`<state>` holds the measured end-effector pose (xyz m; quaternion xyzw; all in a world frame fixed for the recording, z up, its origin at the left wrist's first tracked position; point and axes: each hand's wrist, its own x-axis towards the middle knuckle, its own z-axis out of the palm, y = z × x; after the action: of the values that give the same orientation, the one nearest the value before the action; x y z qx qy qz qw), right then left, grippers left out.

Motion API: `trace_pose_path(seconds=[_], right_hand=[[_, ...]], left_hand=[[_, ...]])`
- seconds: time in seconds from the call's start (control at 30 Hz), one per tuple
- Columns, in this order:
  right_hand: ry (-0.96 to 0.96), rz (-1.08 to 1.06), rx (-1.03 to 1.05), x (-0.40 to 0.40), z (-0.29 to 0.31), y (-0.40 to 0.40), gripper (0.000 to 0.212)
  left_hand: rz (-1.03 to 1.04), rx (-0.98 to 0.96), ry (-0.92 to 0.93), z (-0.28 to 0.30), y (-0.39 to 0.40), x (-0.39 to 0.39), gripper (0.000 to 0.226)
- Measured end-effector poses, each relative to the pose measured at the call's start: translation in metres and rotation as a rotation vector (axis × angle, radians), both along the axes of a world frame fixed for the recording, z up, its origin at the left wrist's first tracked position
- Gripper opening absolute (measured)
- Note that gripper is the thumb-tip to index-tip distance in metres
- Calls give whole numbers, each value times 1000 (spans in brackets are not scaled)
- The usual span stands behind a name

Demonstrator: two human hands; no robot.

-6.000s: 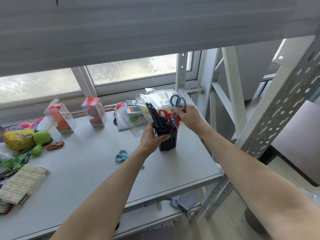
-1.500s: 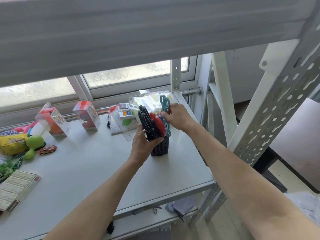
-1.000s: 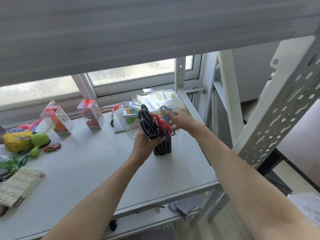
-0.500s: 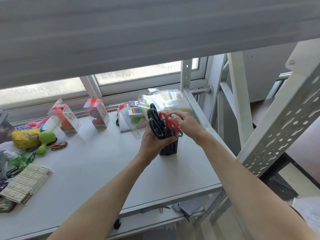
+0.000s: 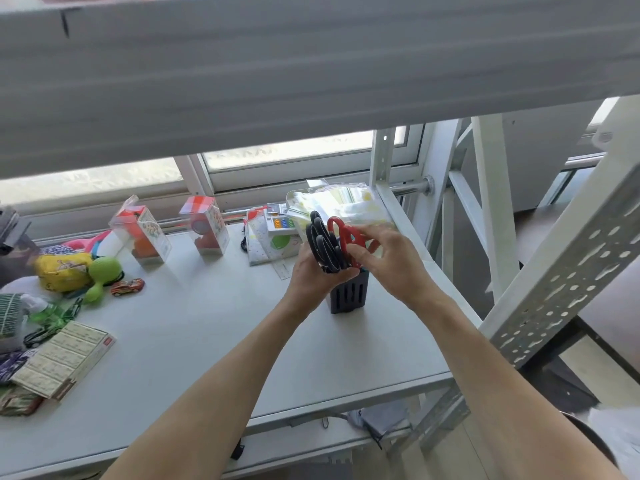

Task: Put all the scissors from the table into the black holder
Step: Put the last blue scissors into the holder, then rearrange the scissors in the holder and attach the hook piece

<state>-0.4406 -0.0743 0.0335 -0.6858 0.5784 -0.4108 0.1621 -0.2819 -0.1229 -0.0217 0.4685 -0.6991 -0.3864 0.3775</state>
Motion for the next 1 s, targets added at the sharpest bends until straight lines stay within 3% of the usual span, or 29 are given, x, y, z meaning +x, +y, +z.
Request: trace_pose_path(seconds=[0.1,0.23,0.3,0.47,0.7,1.0], right_hand=[[-61,20,25,3,4,-1,33],[-81,19,77,3,9,-2,29],[-43,25,105,4,12,-3,27],[95,-20,145,11,17,-11,28],[251,-182,47,21,15,-14,24],[302,-297,6,37,12,-13,25]], left_hand=[[-105,47,-14,7,-5,7,55],[-166,62,-17,11,-16,16,92],[-155,66,-11,12,-18,16,98],[-64,-14,-56,14,-11,6,59],[-39,-17,-26,1,-18,1,65],[-15,-84,28,7,-15,0,40]])
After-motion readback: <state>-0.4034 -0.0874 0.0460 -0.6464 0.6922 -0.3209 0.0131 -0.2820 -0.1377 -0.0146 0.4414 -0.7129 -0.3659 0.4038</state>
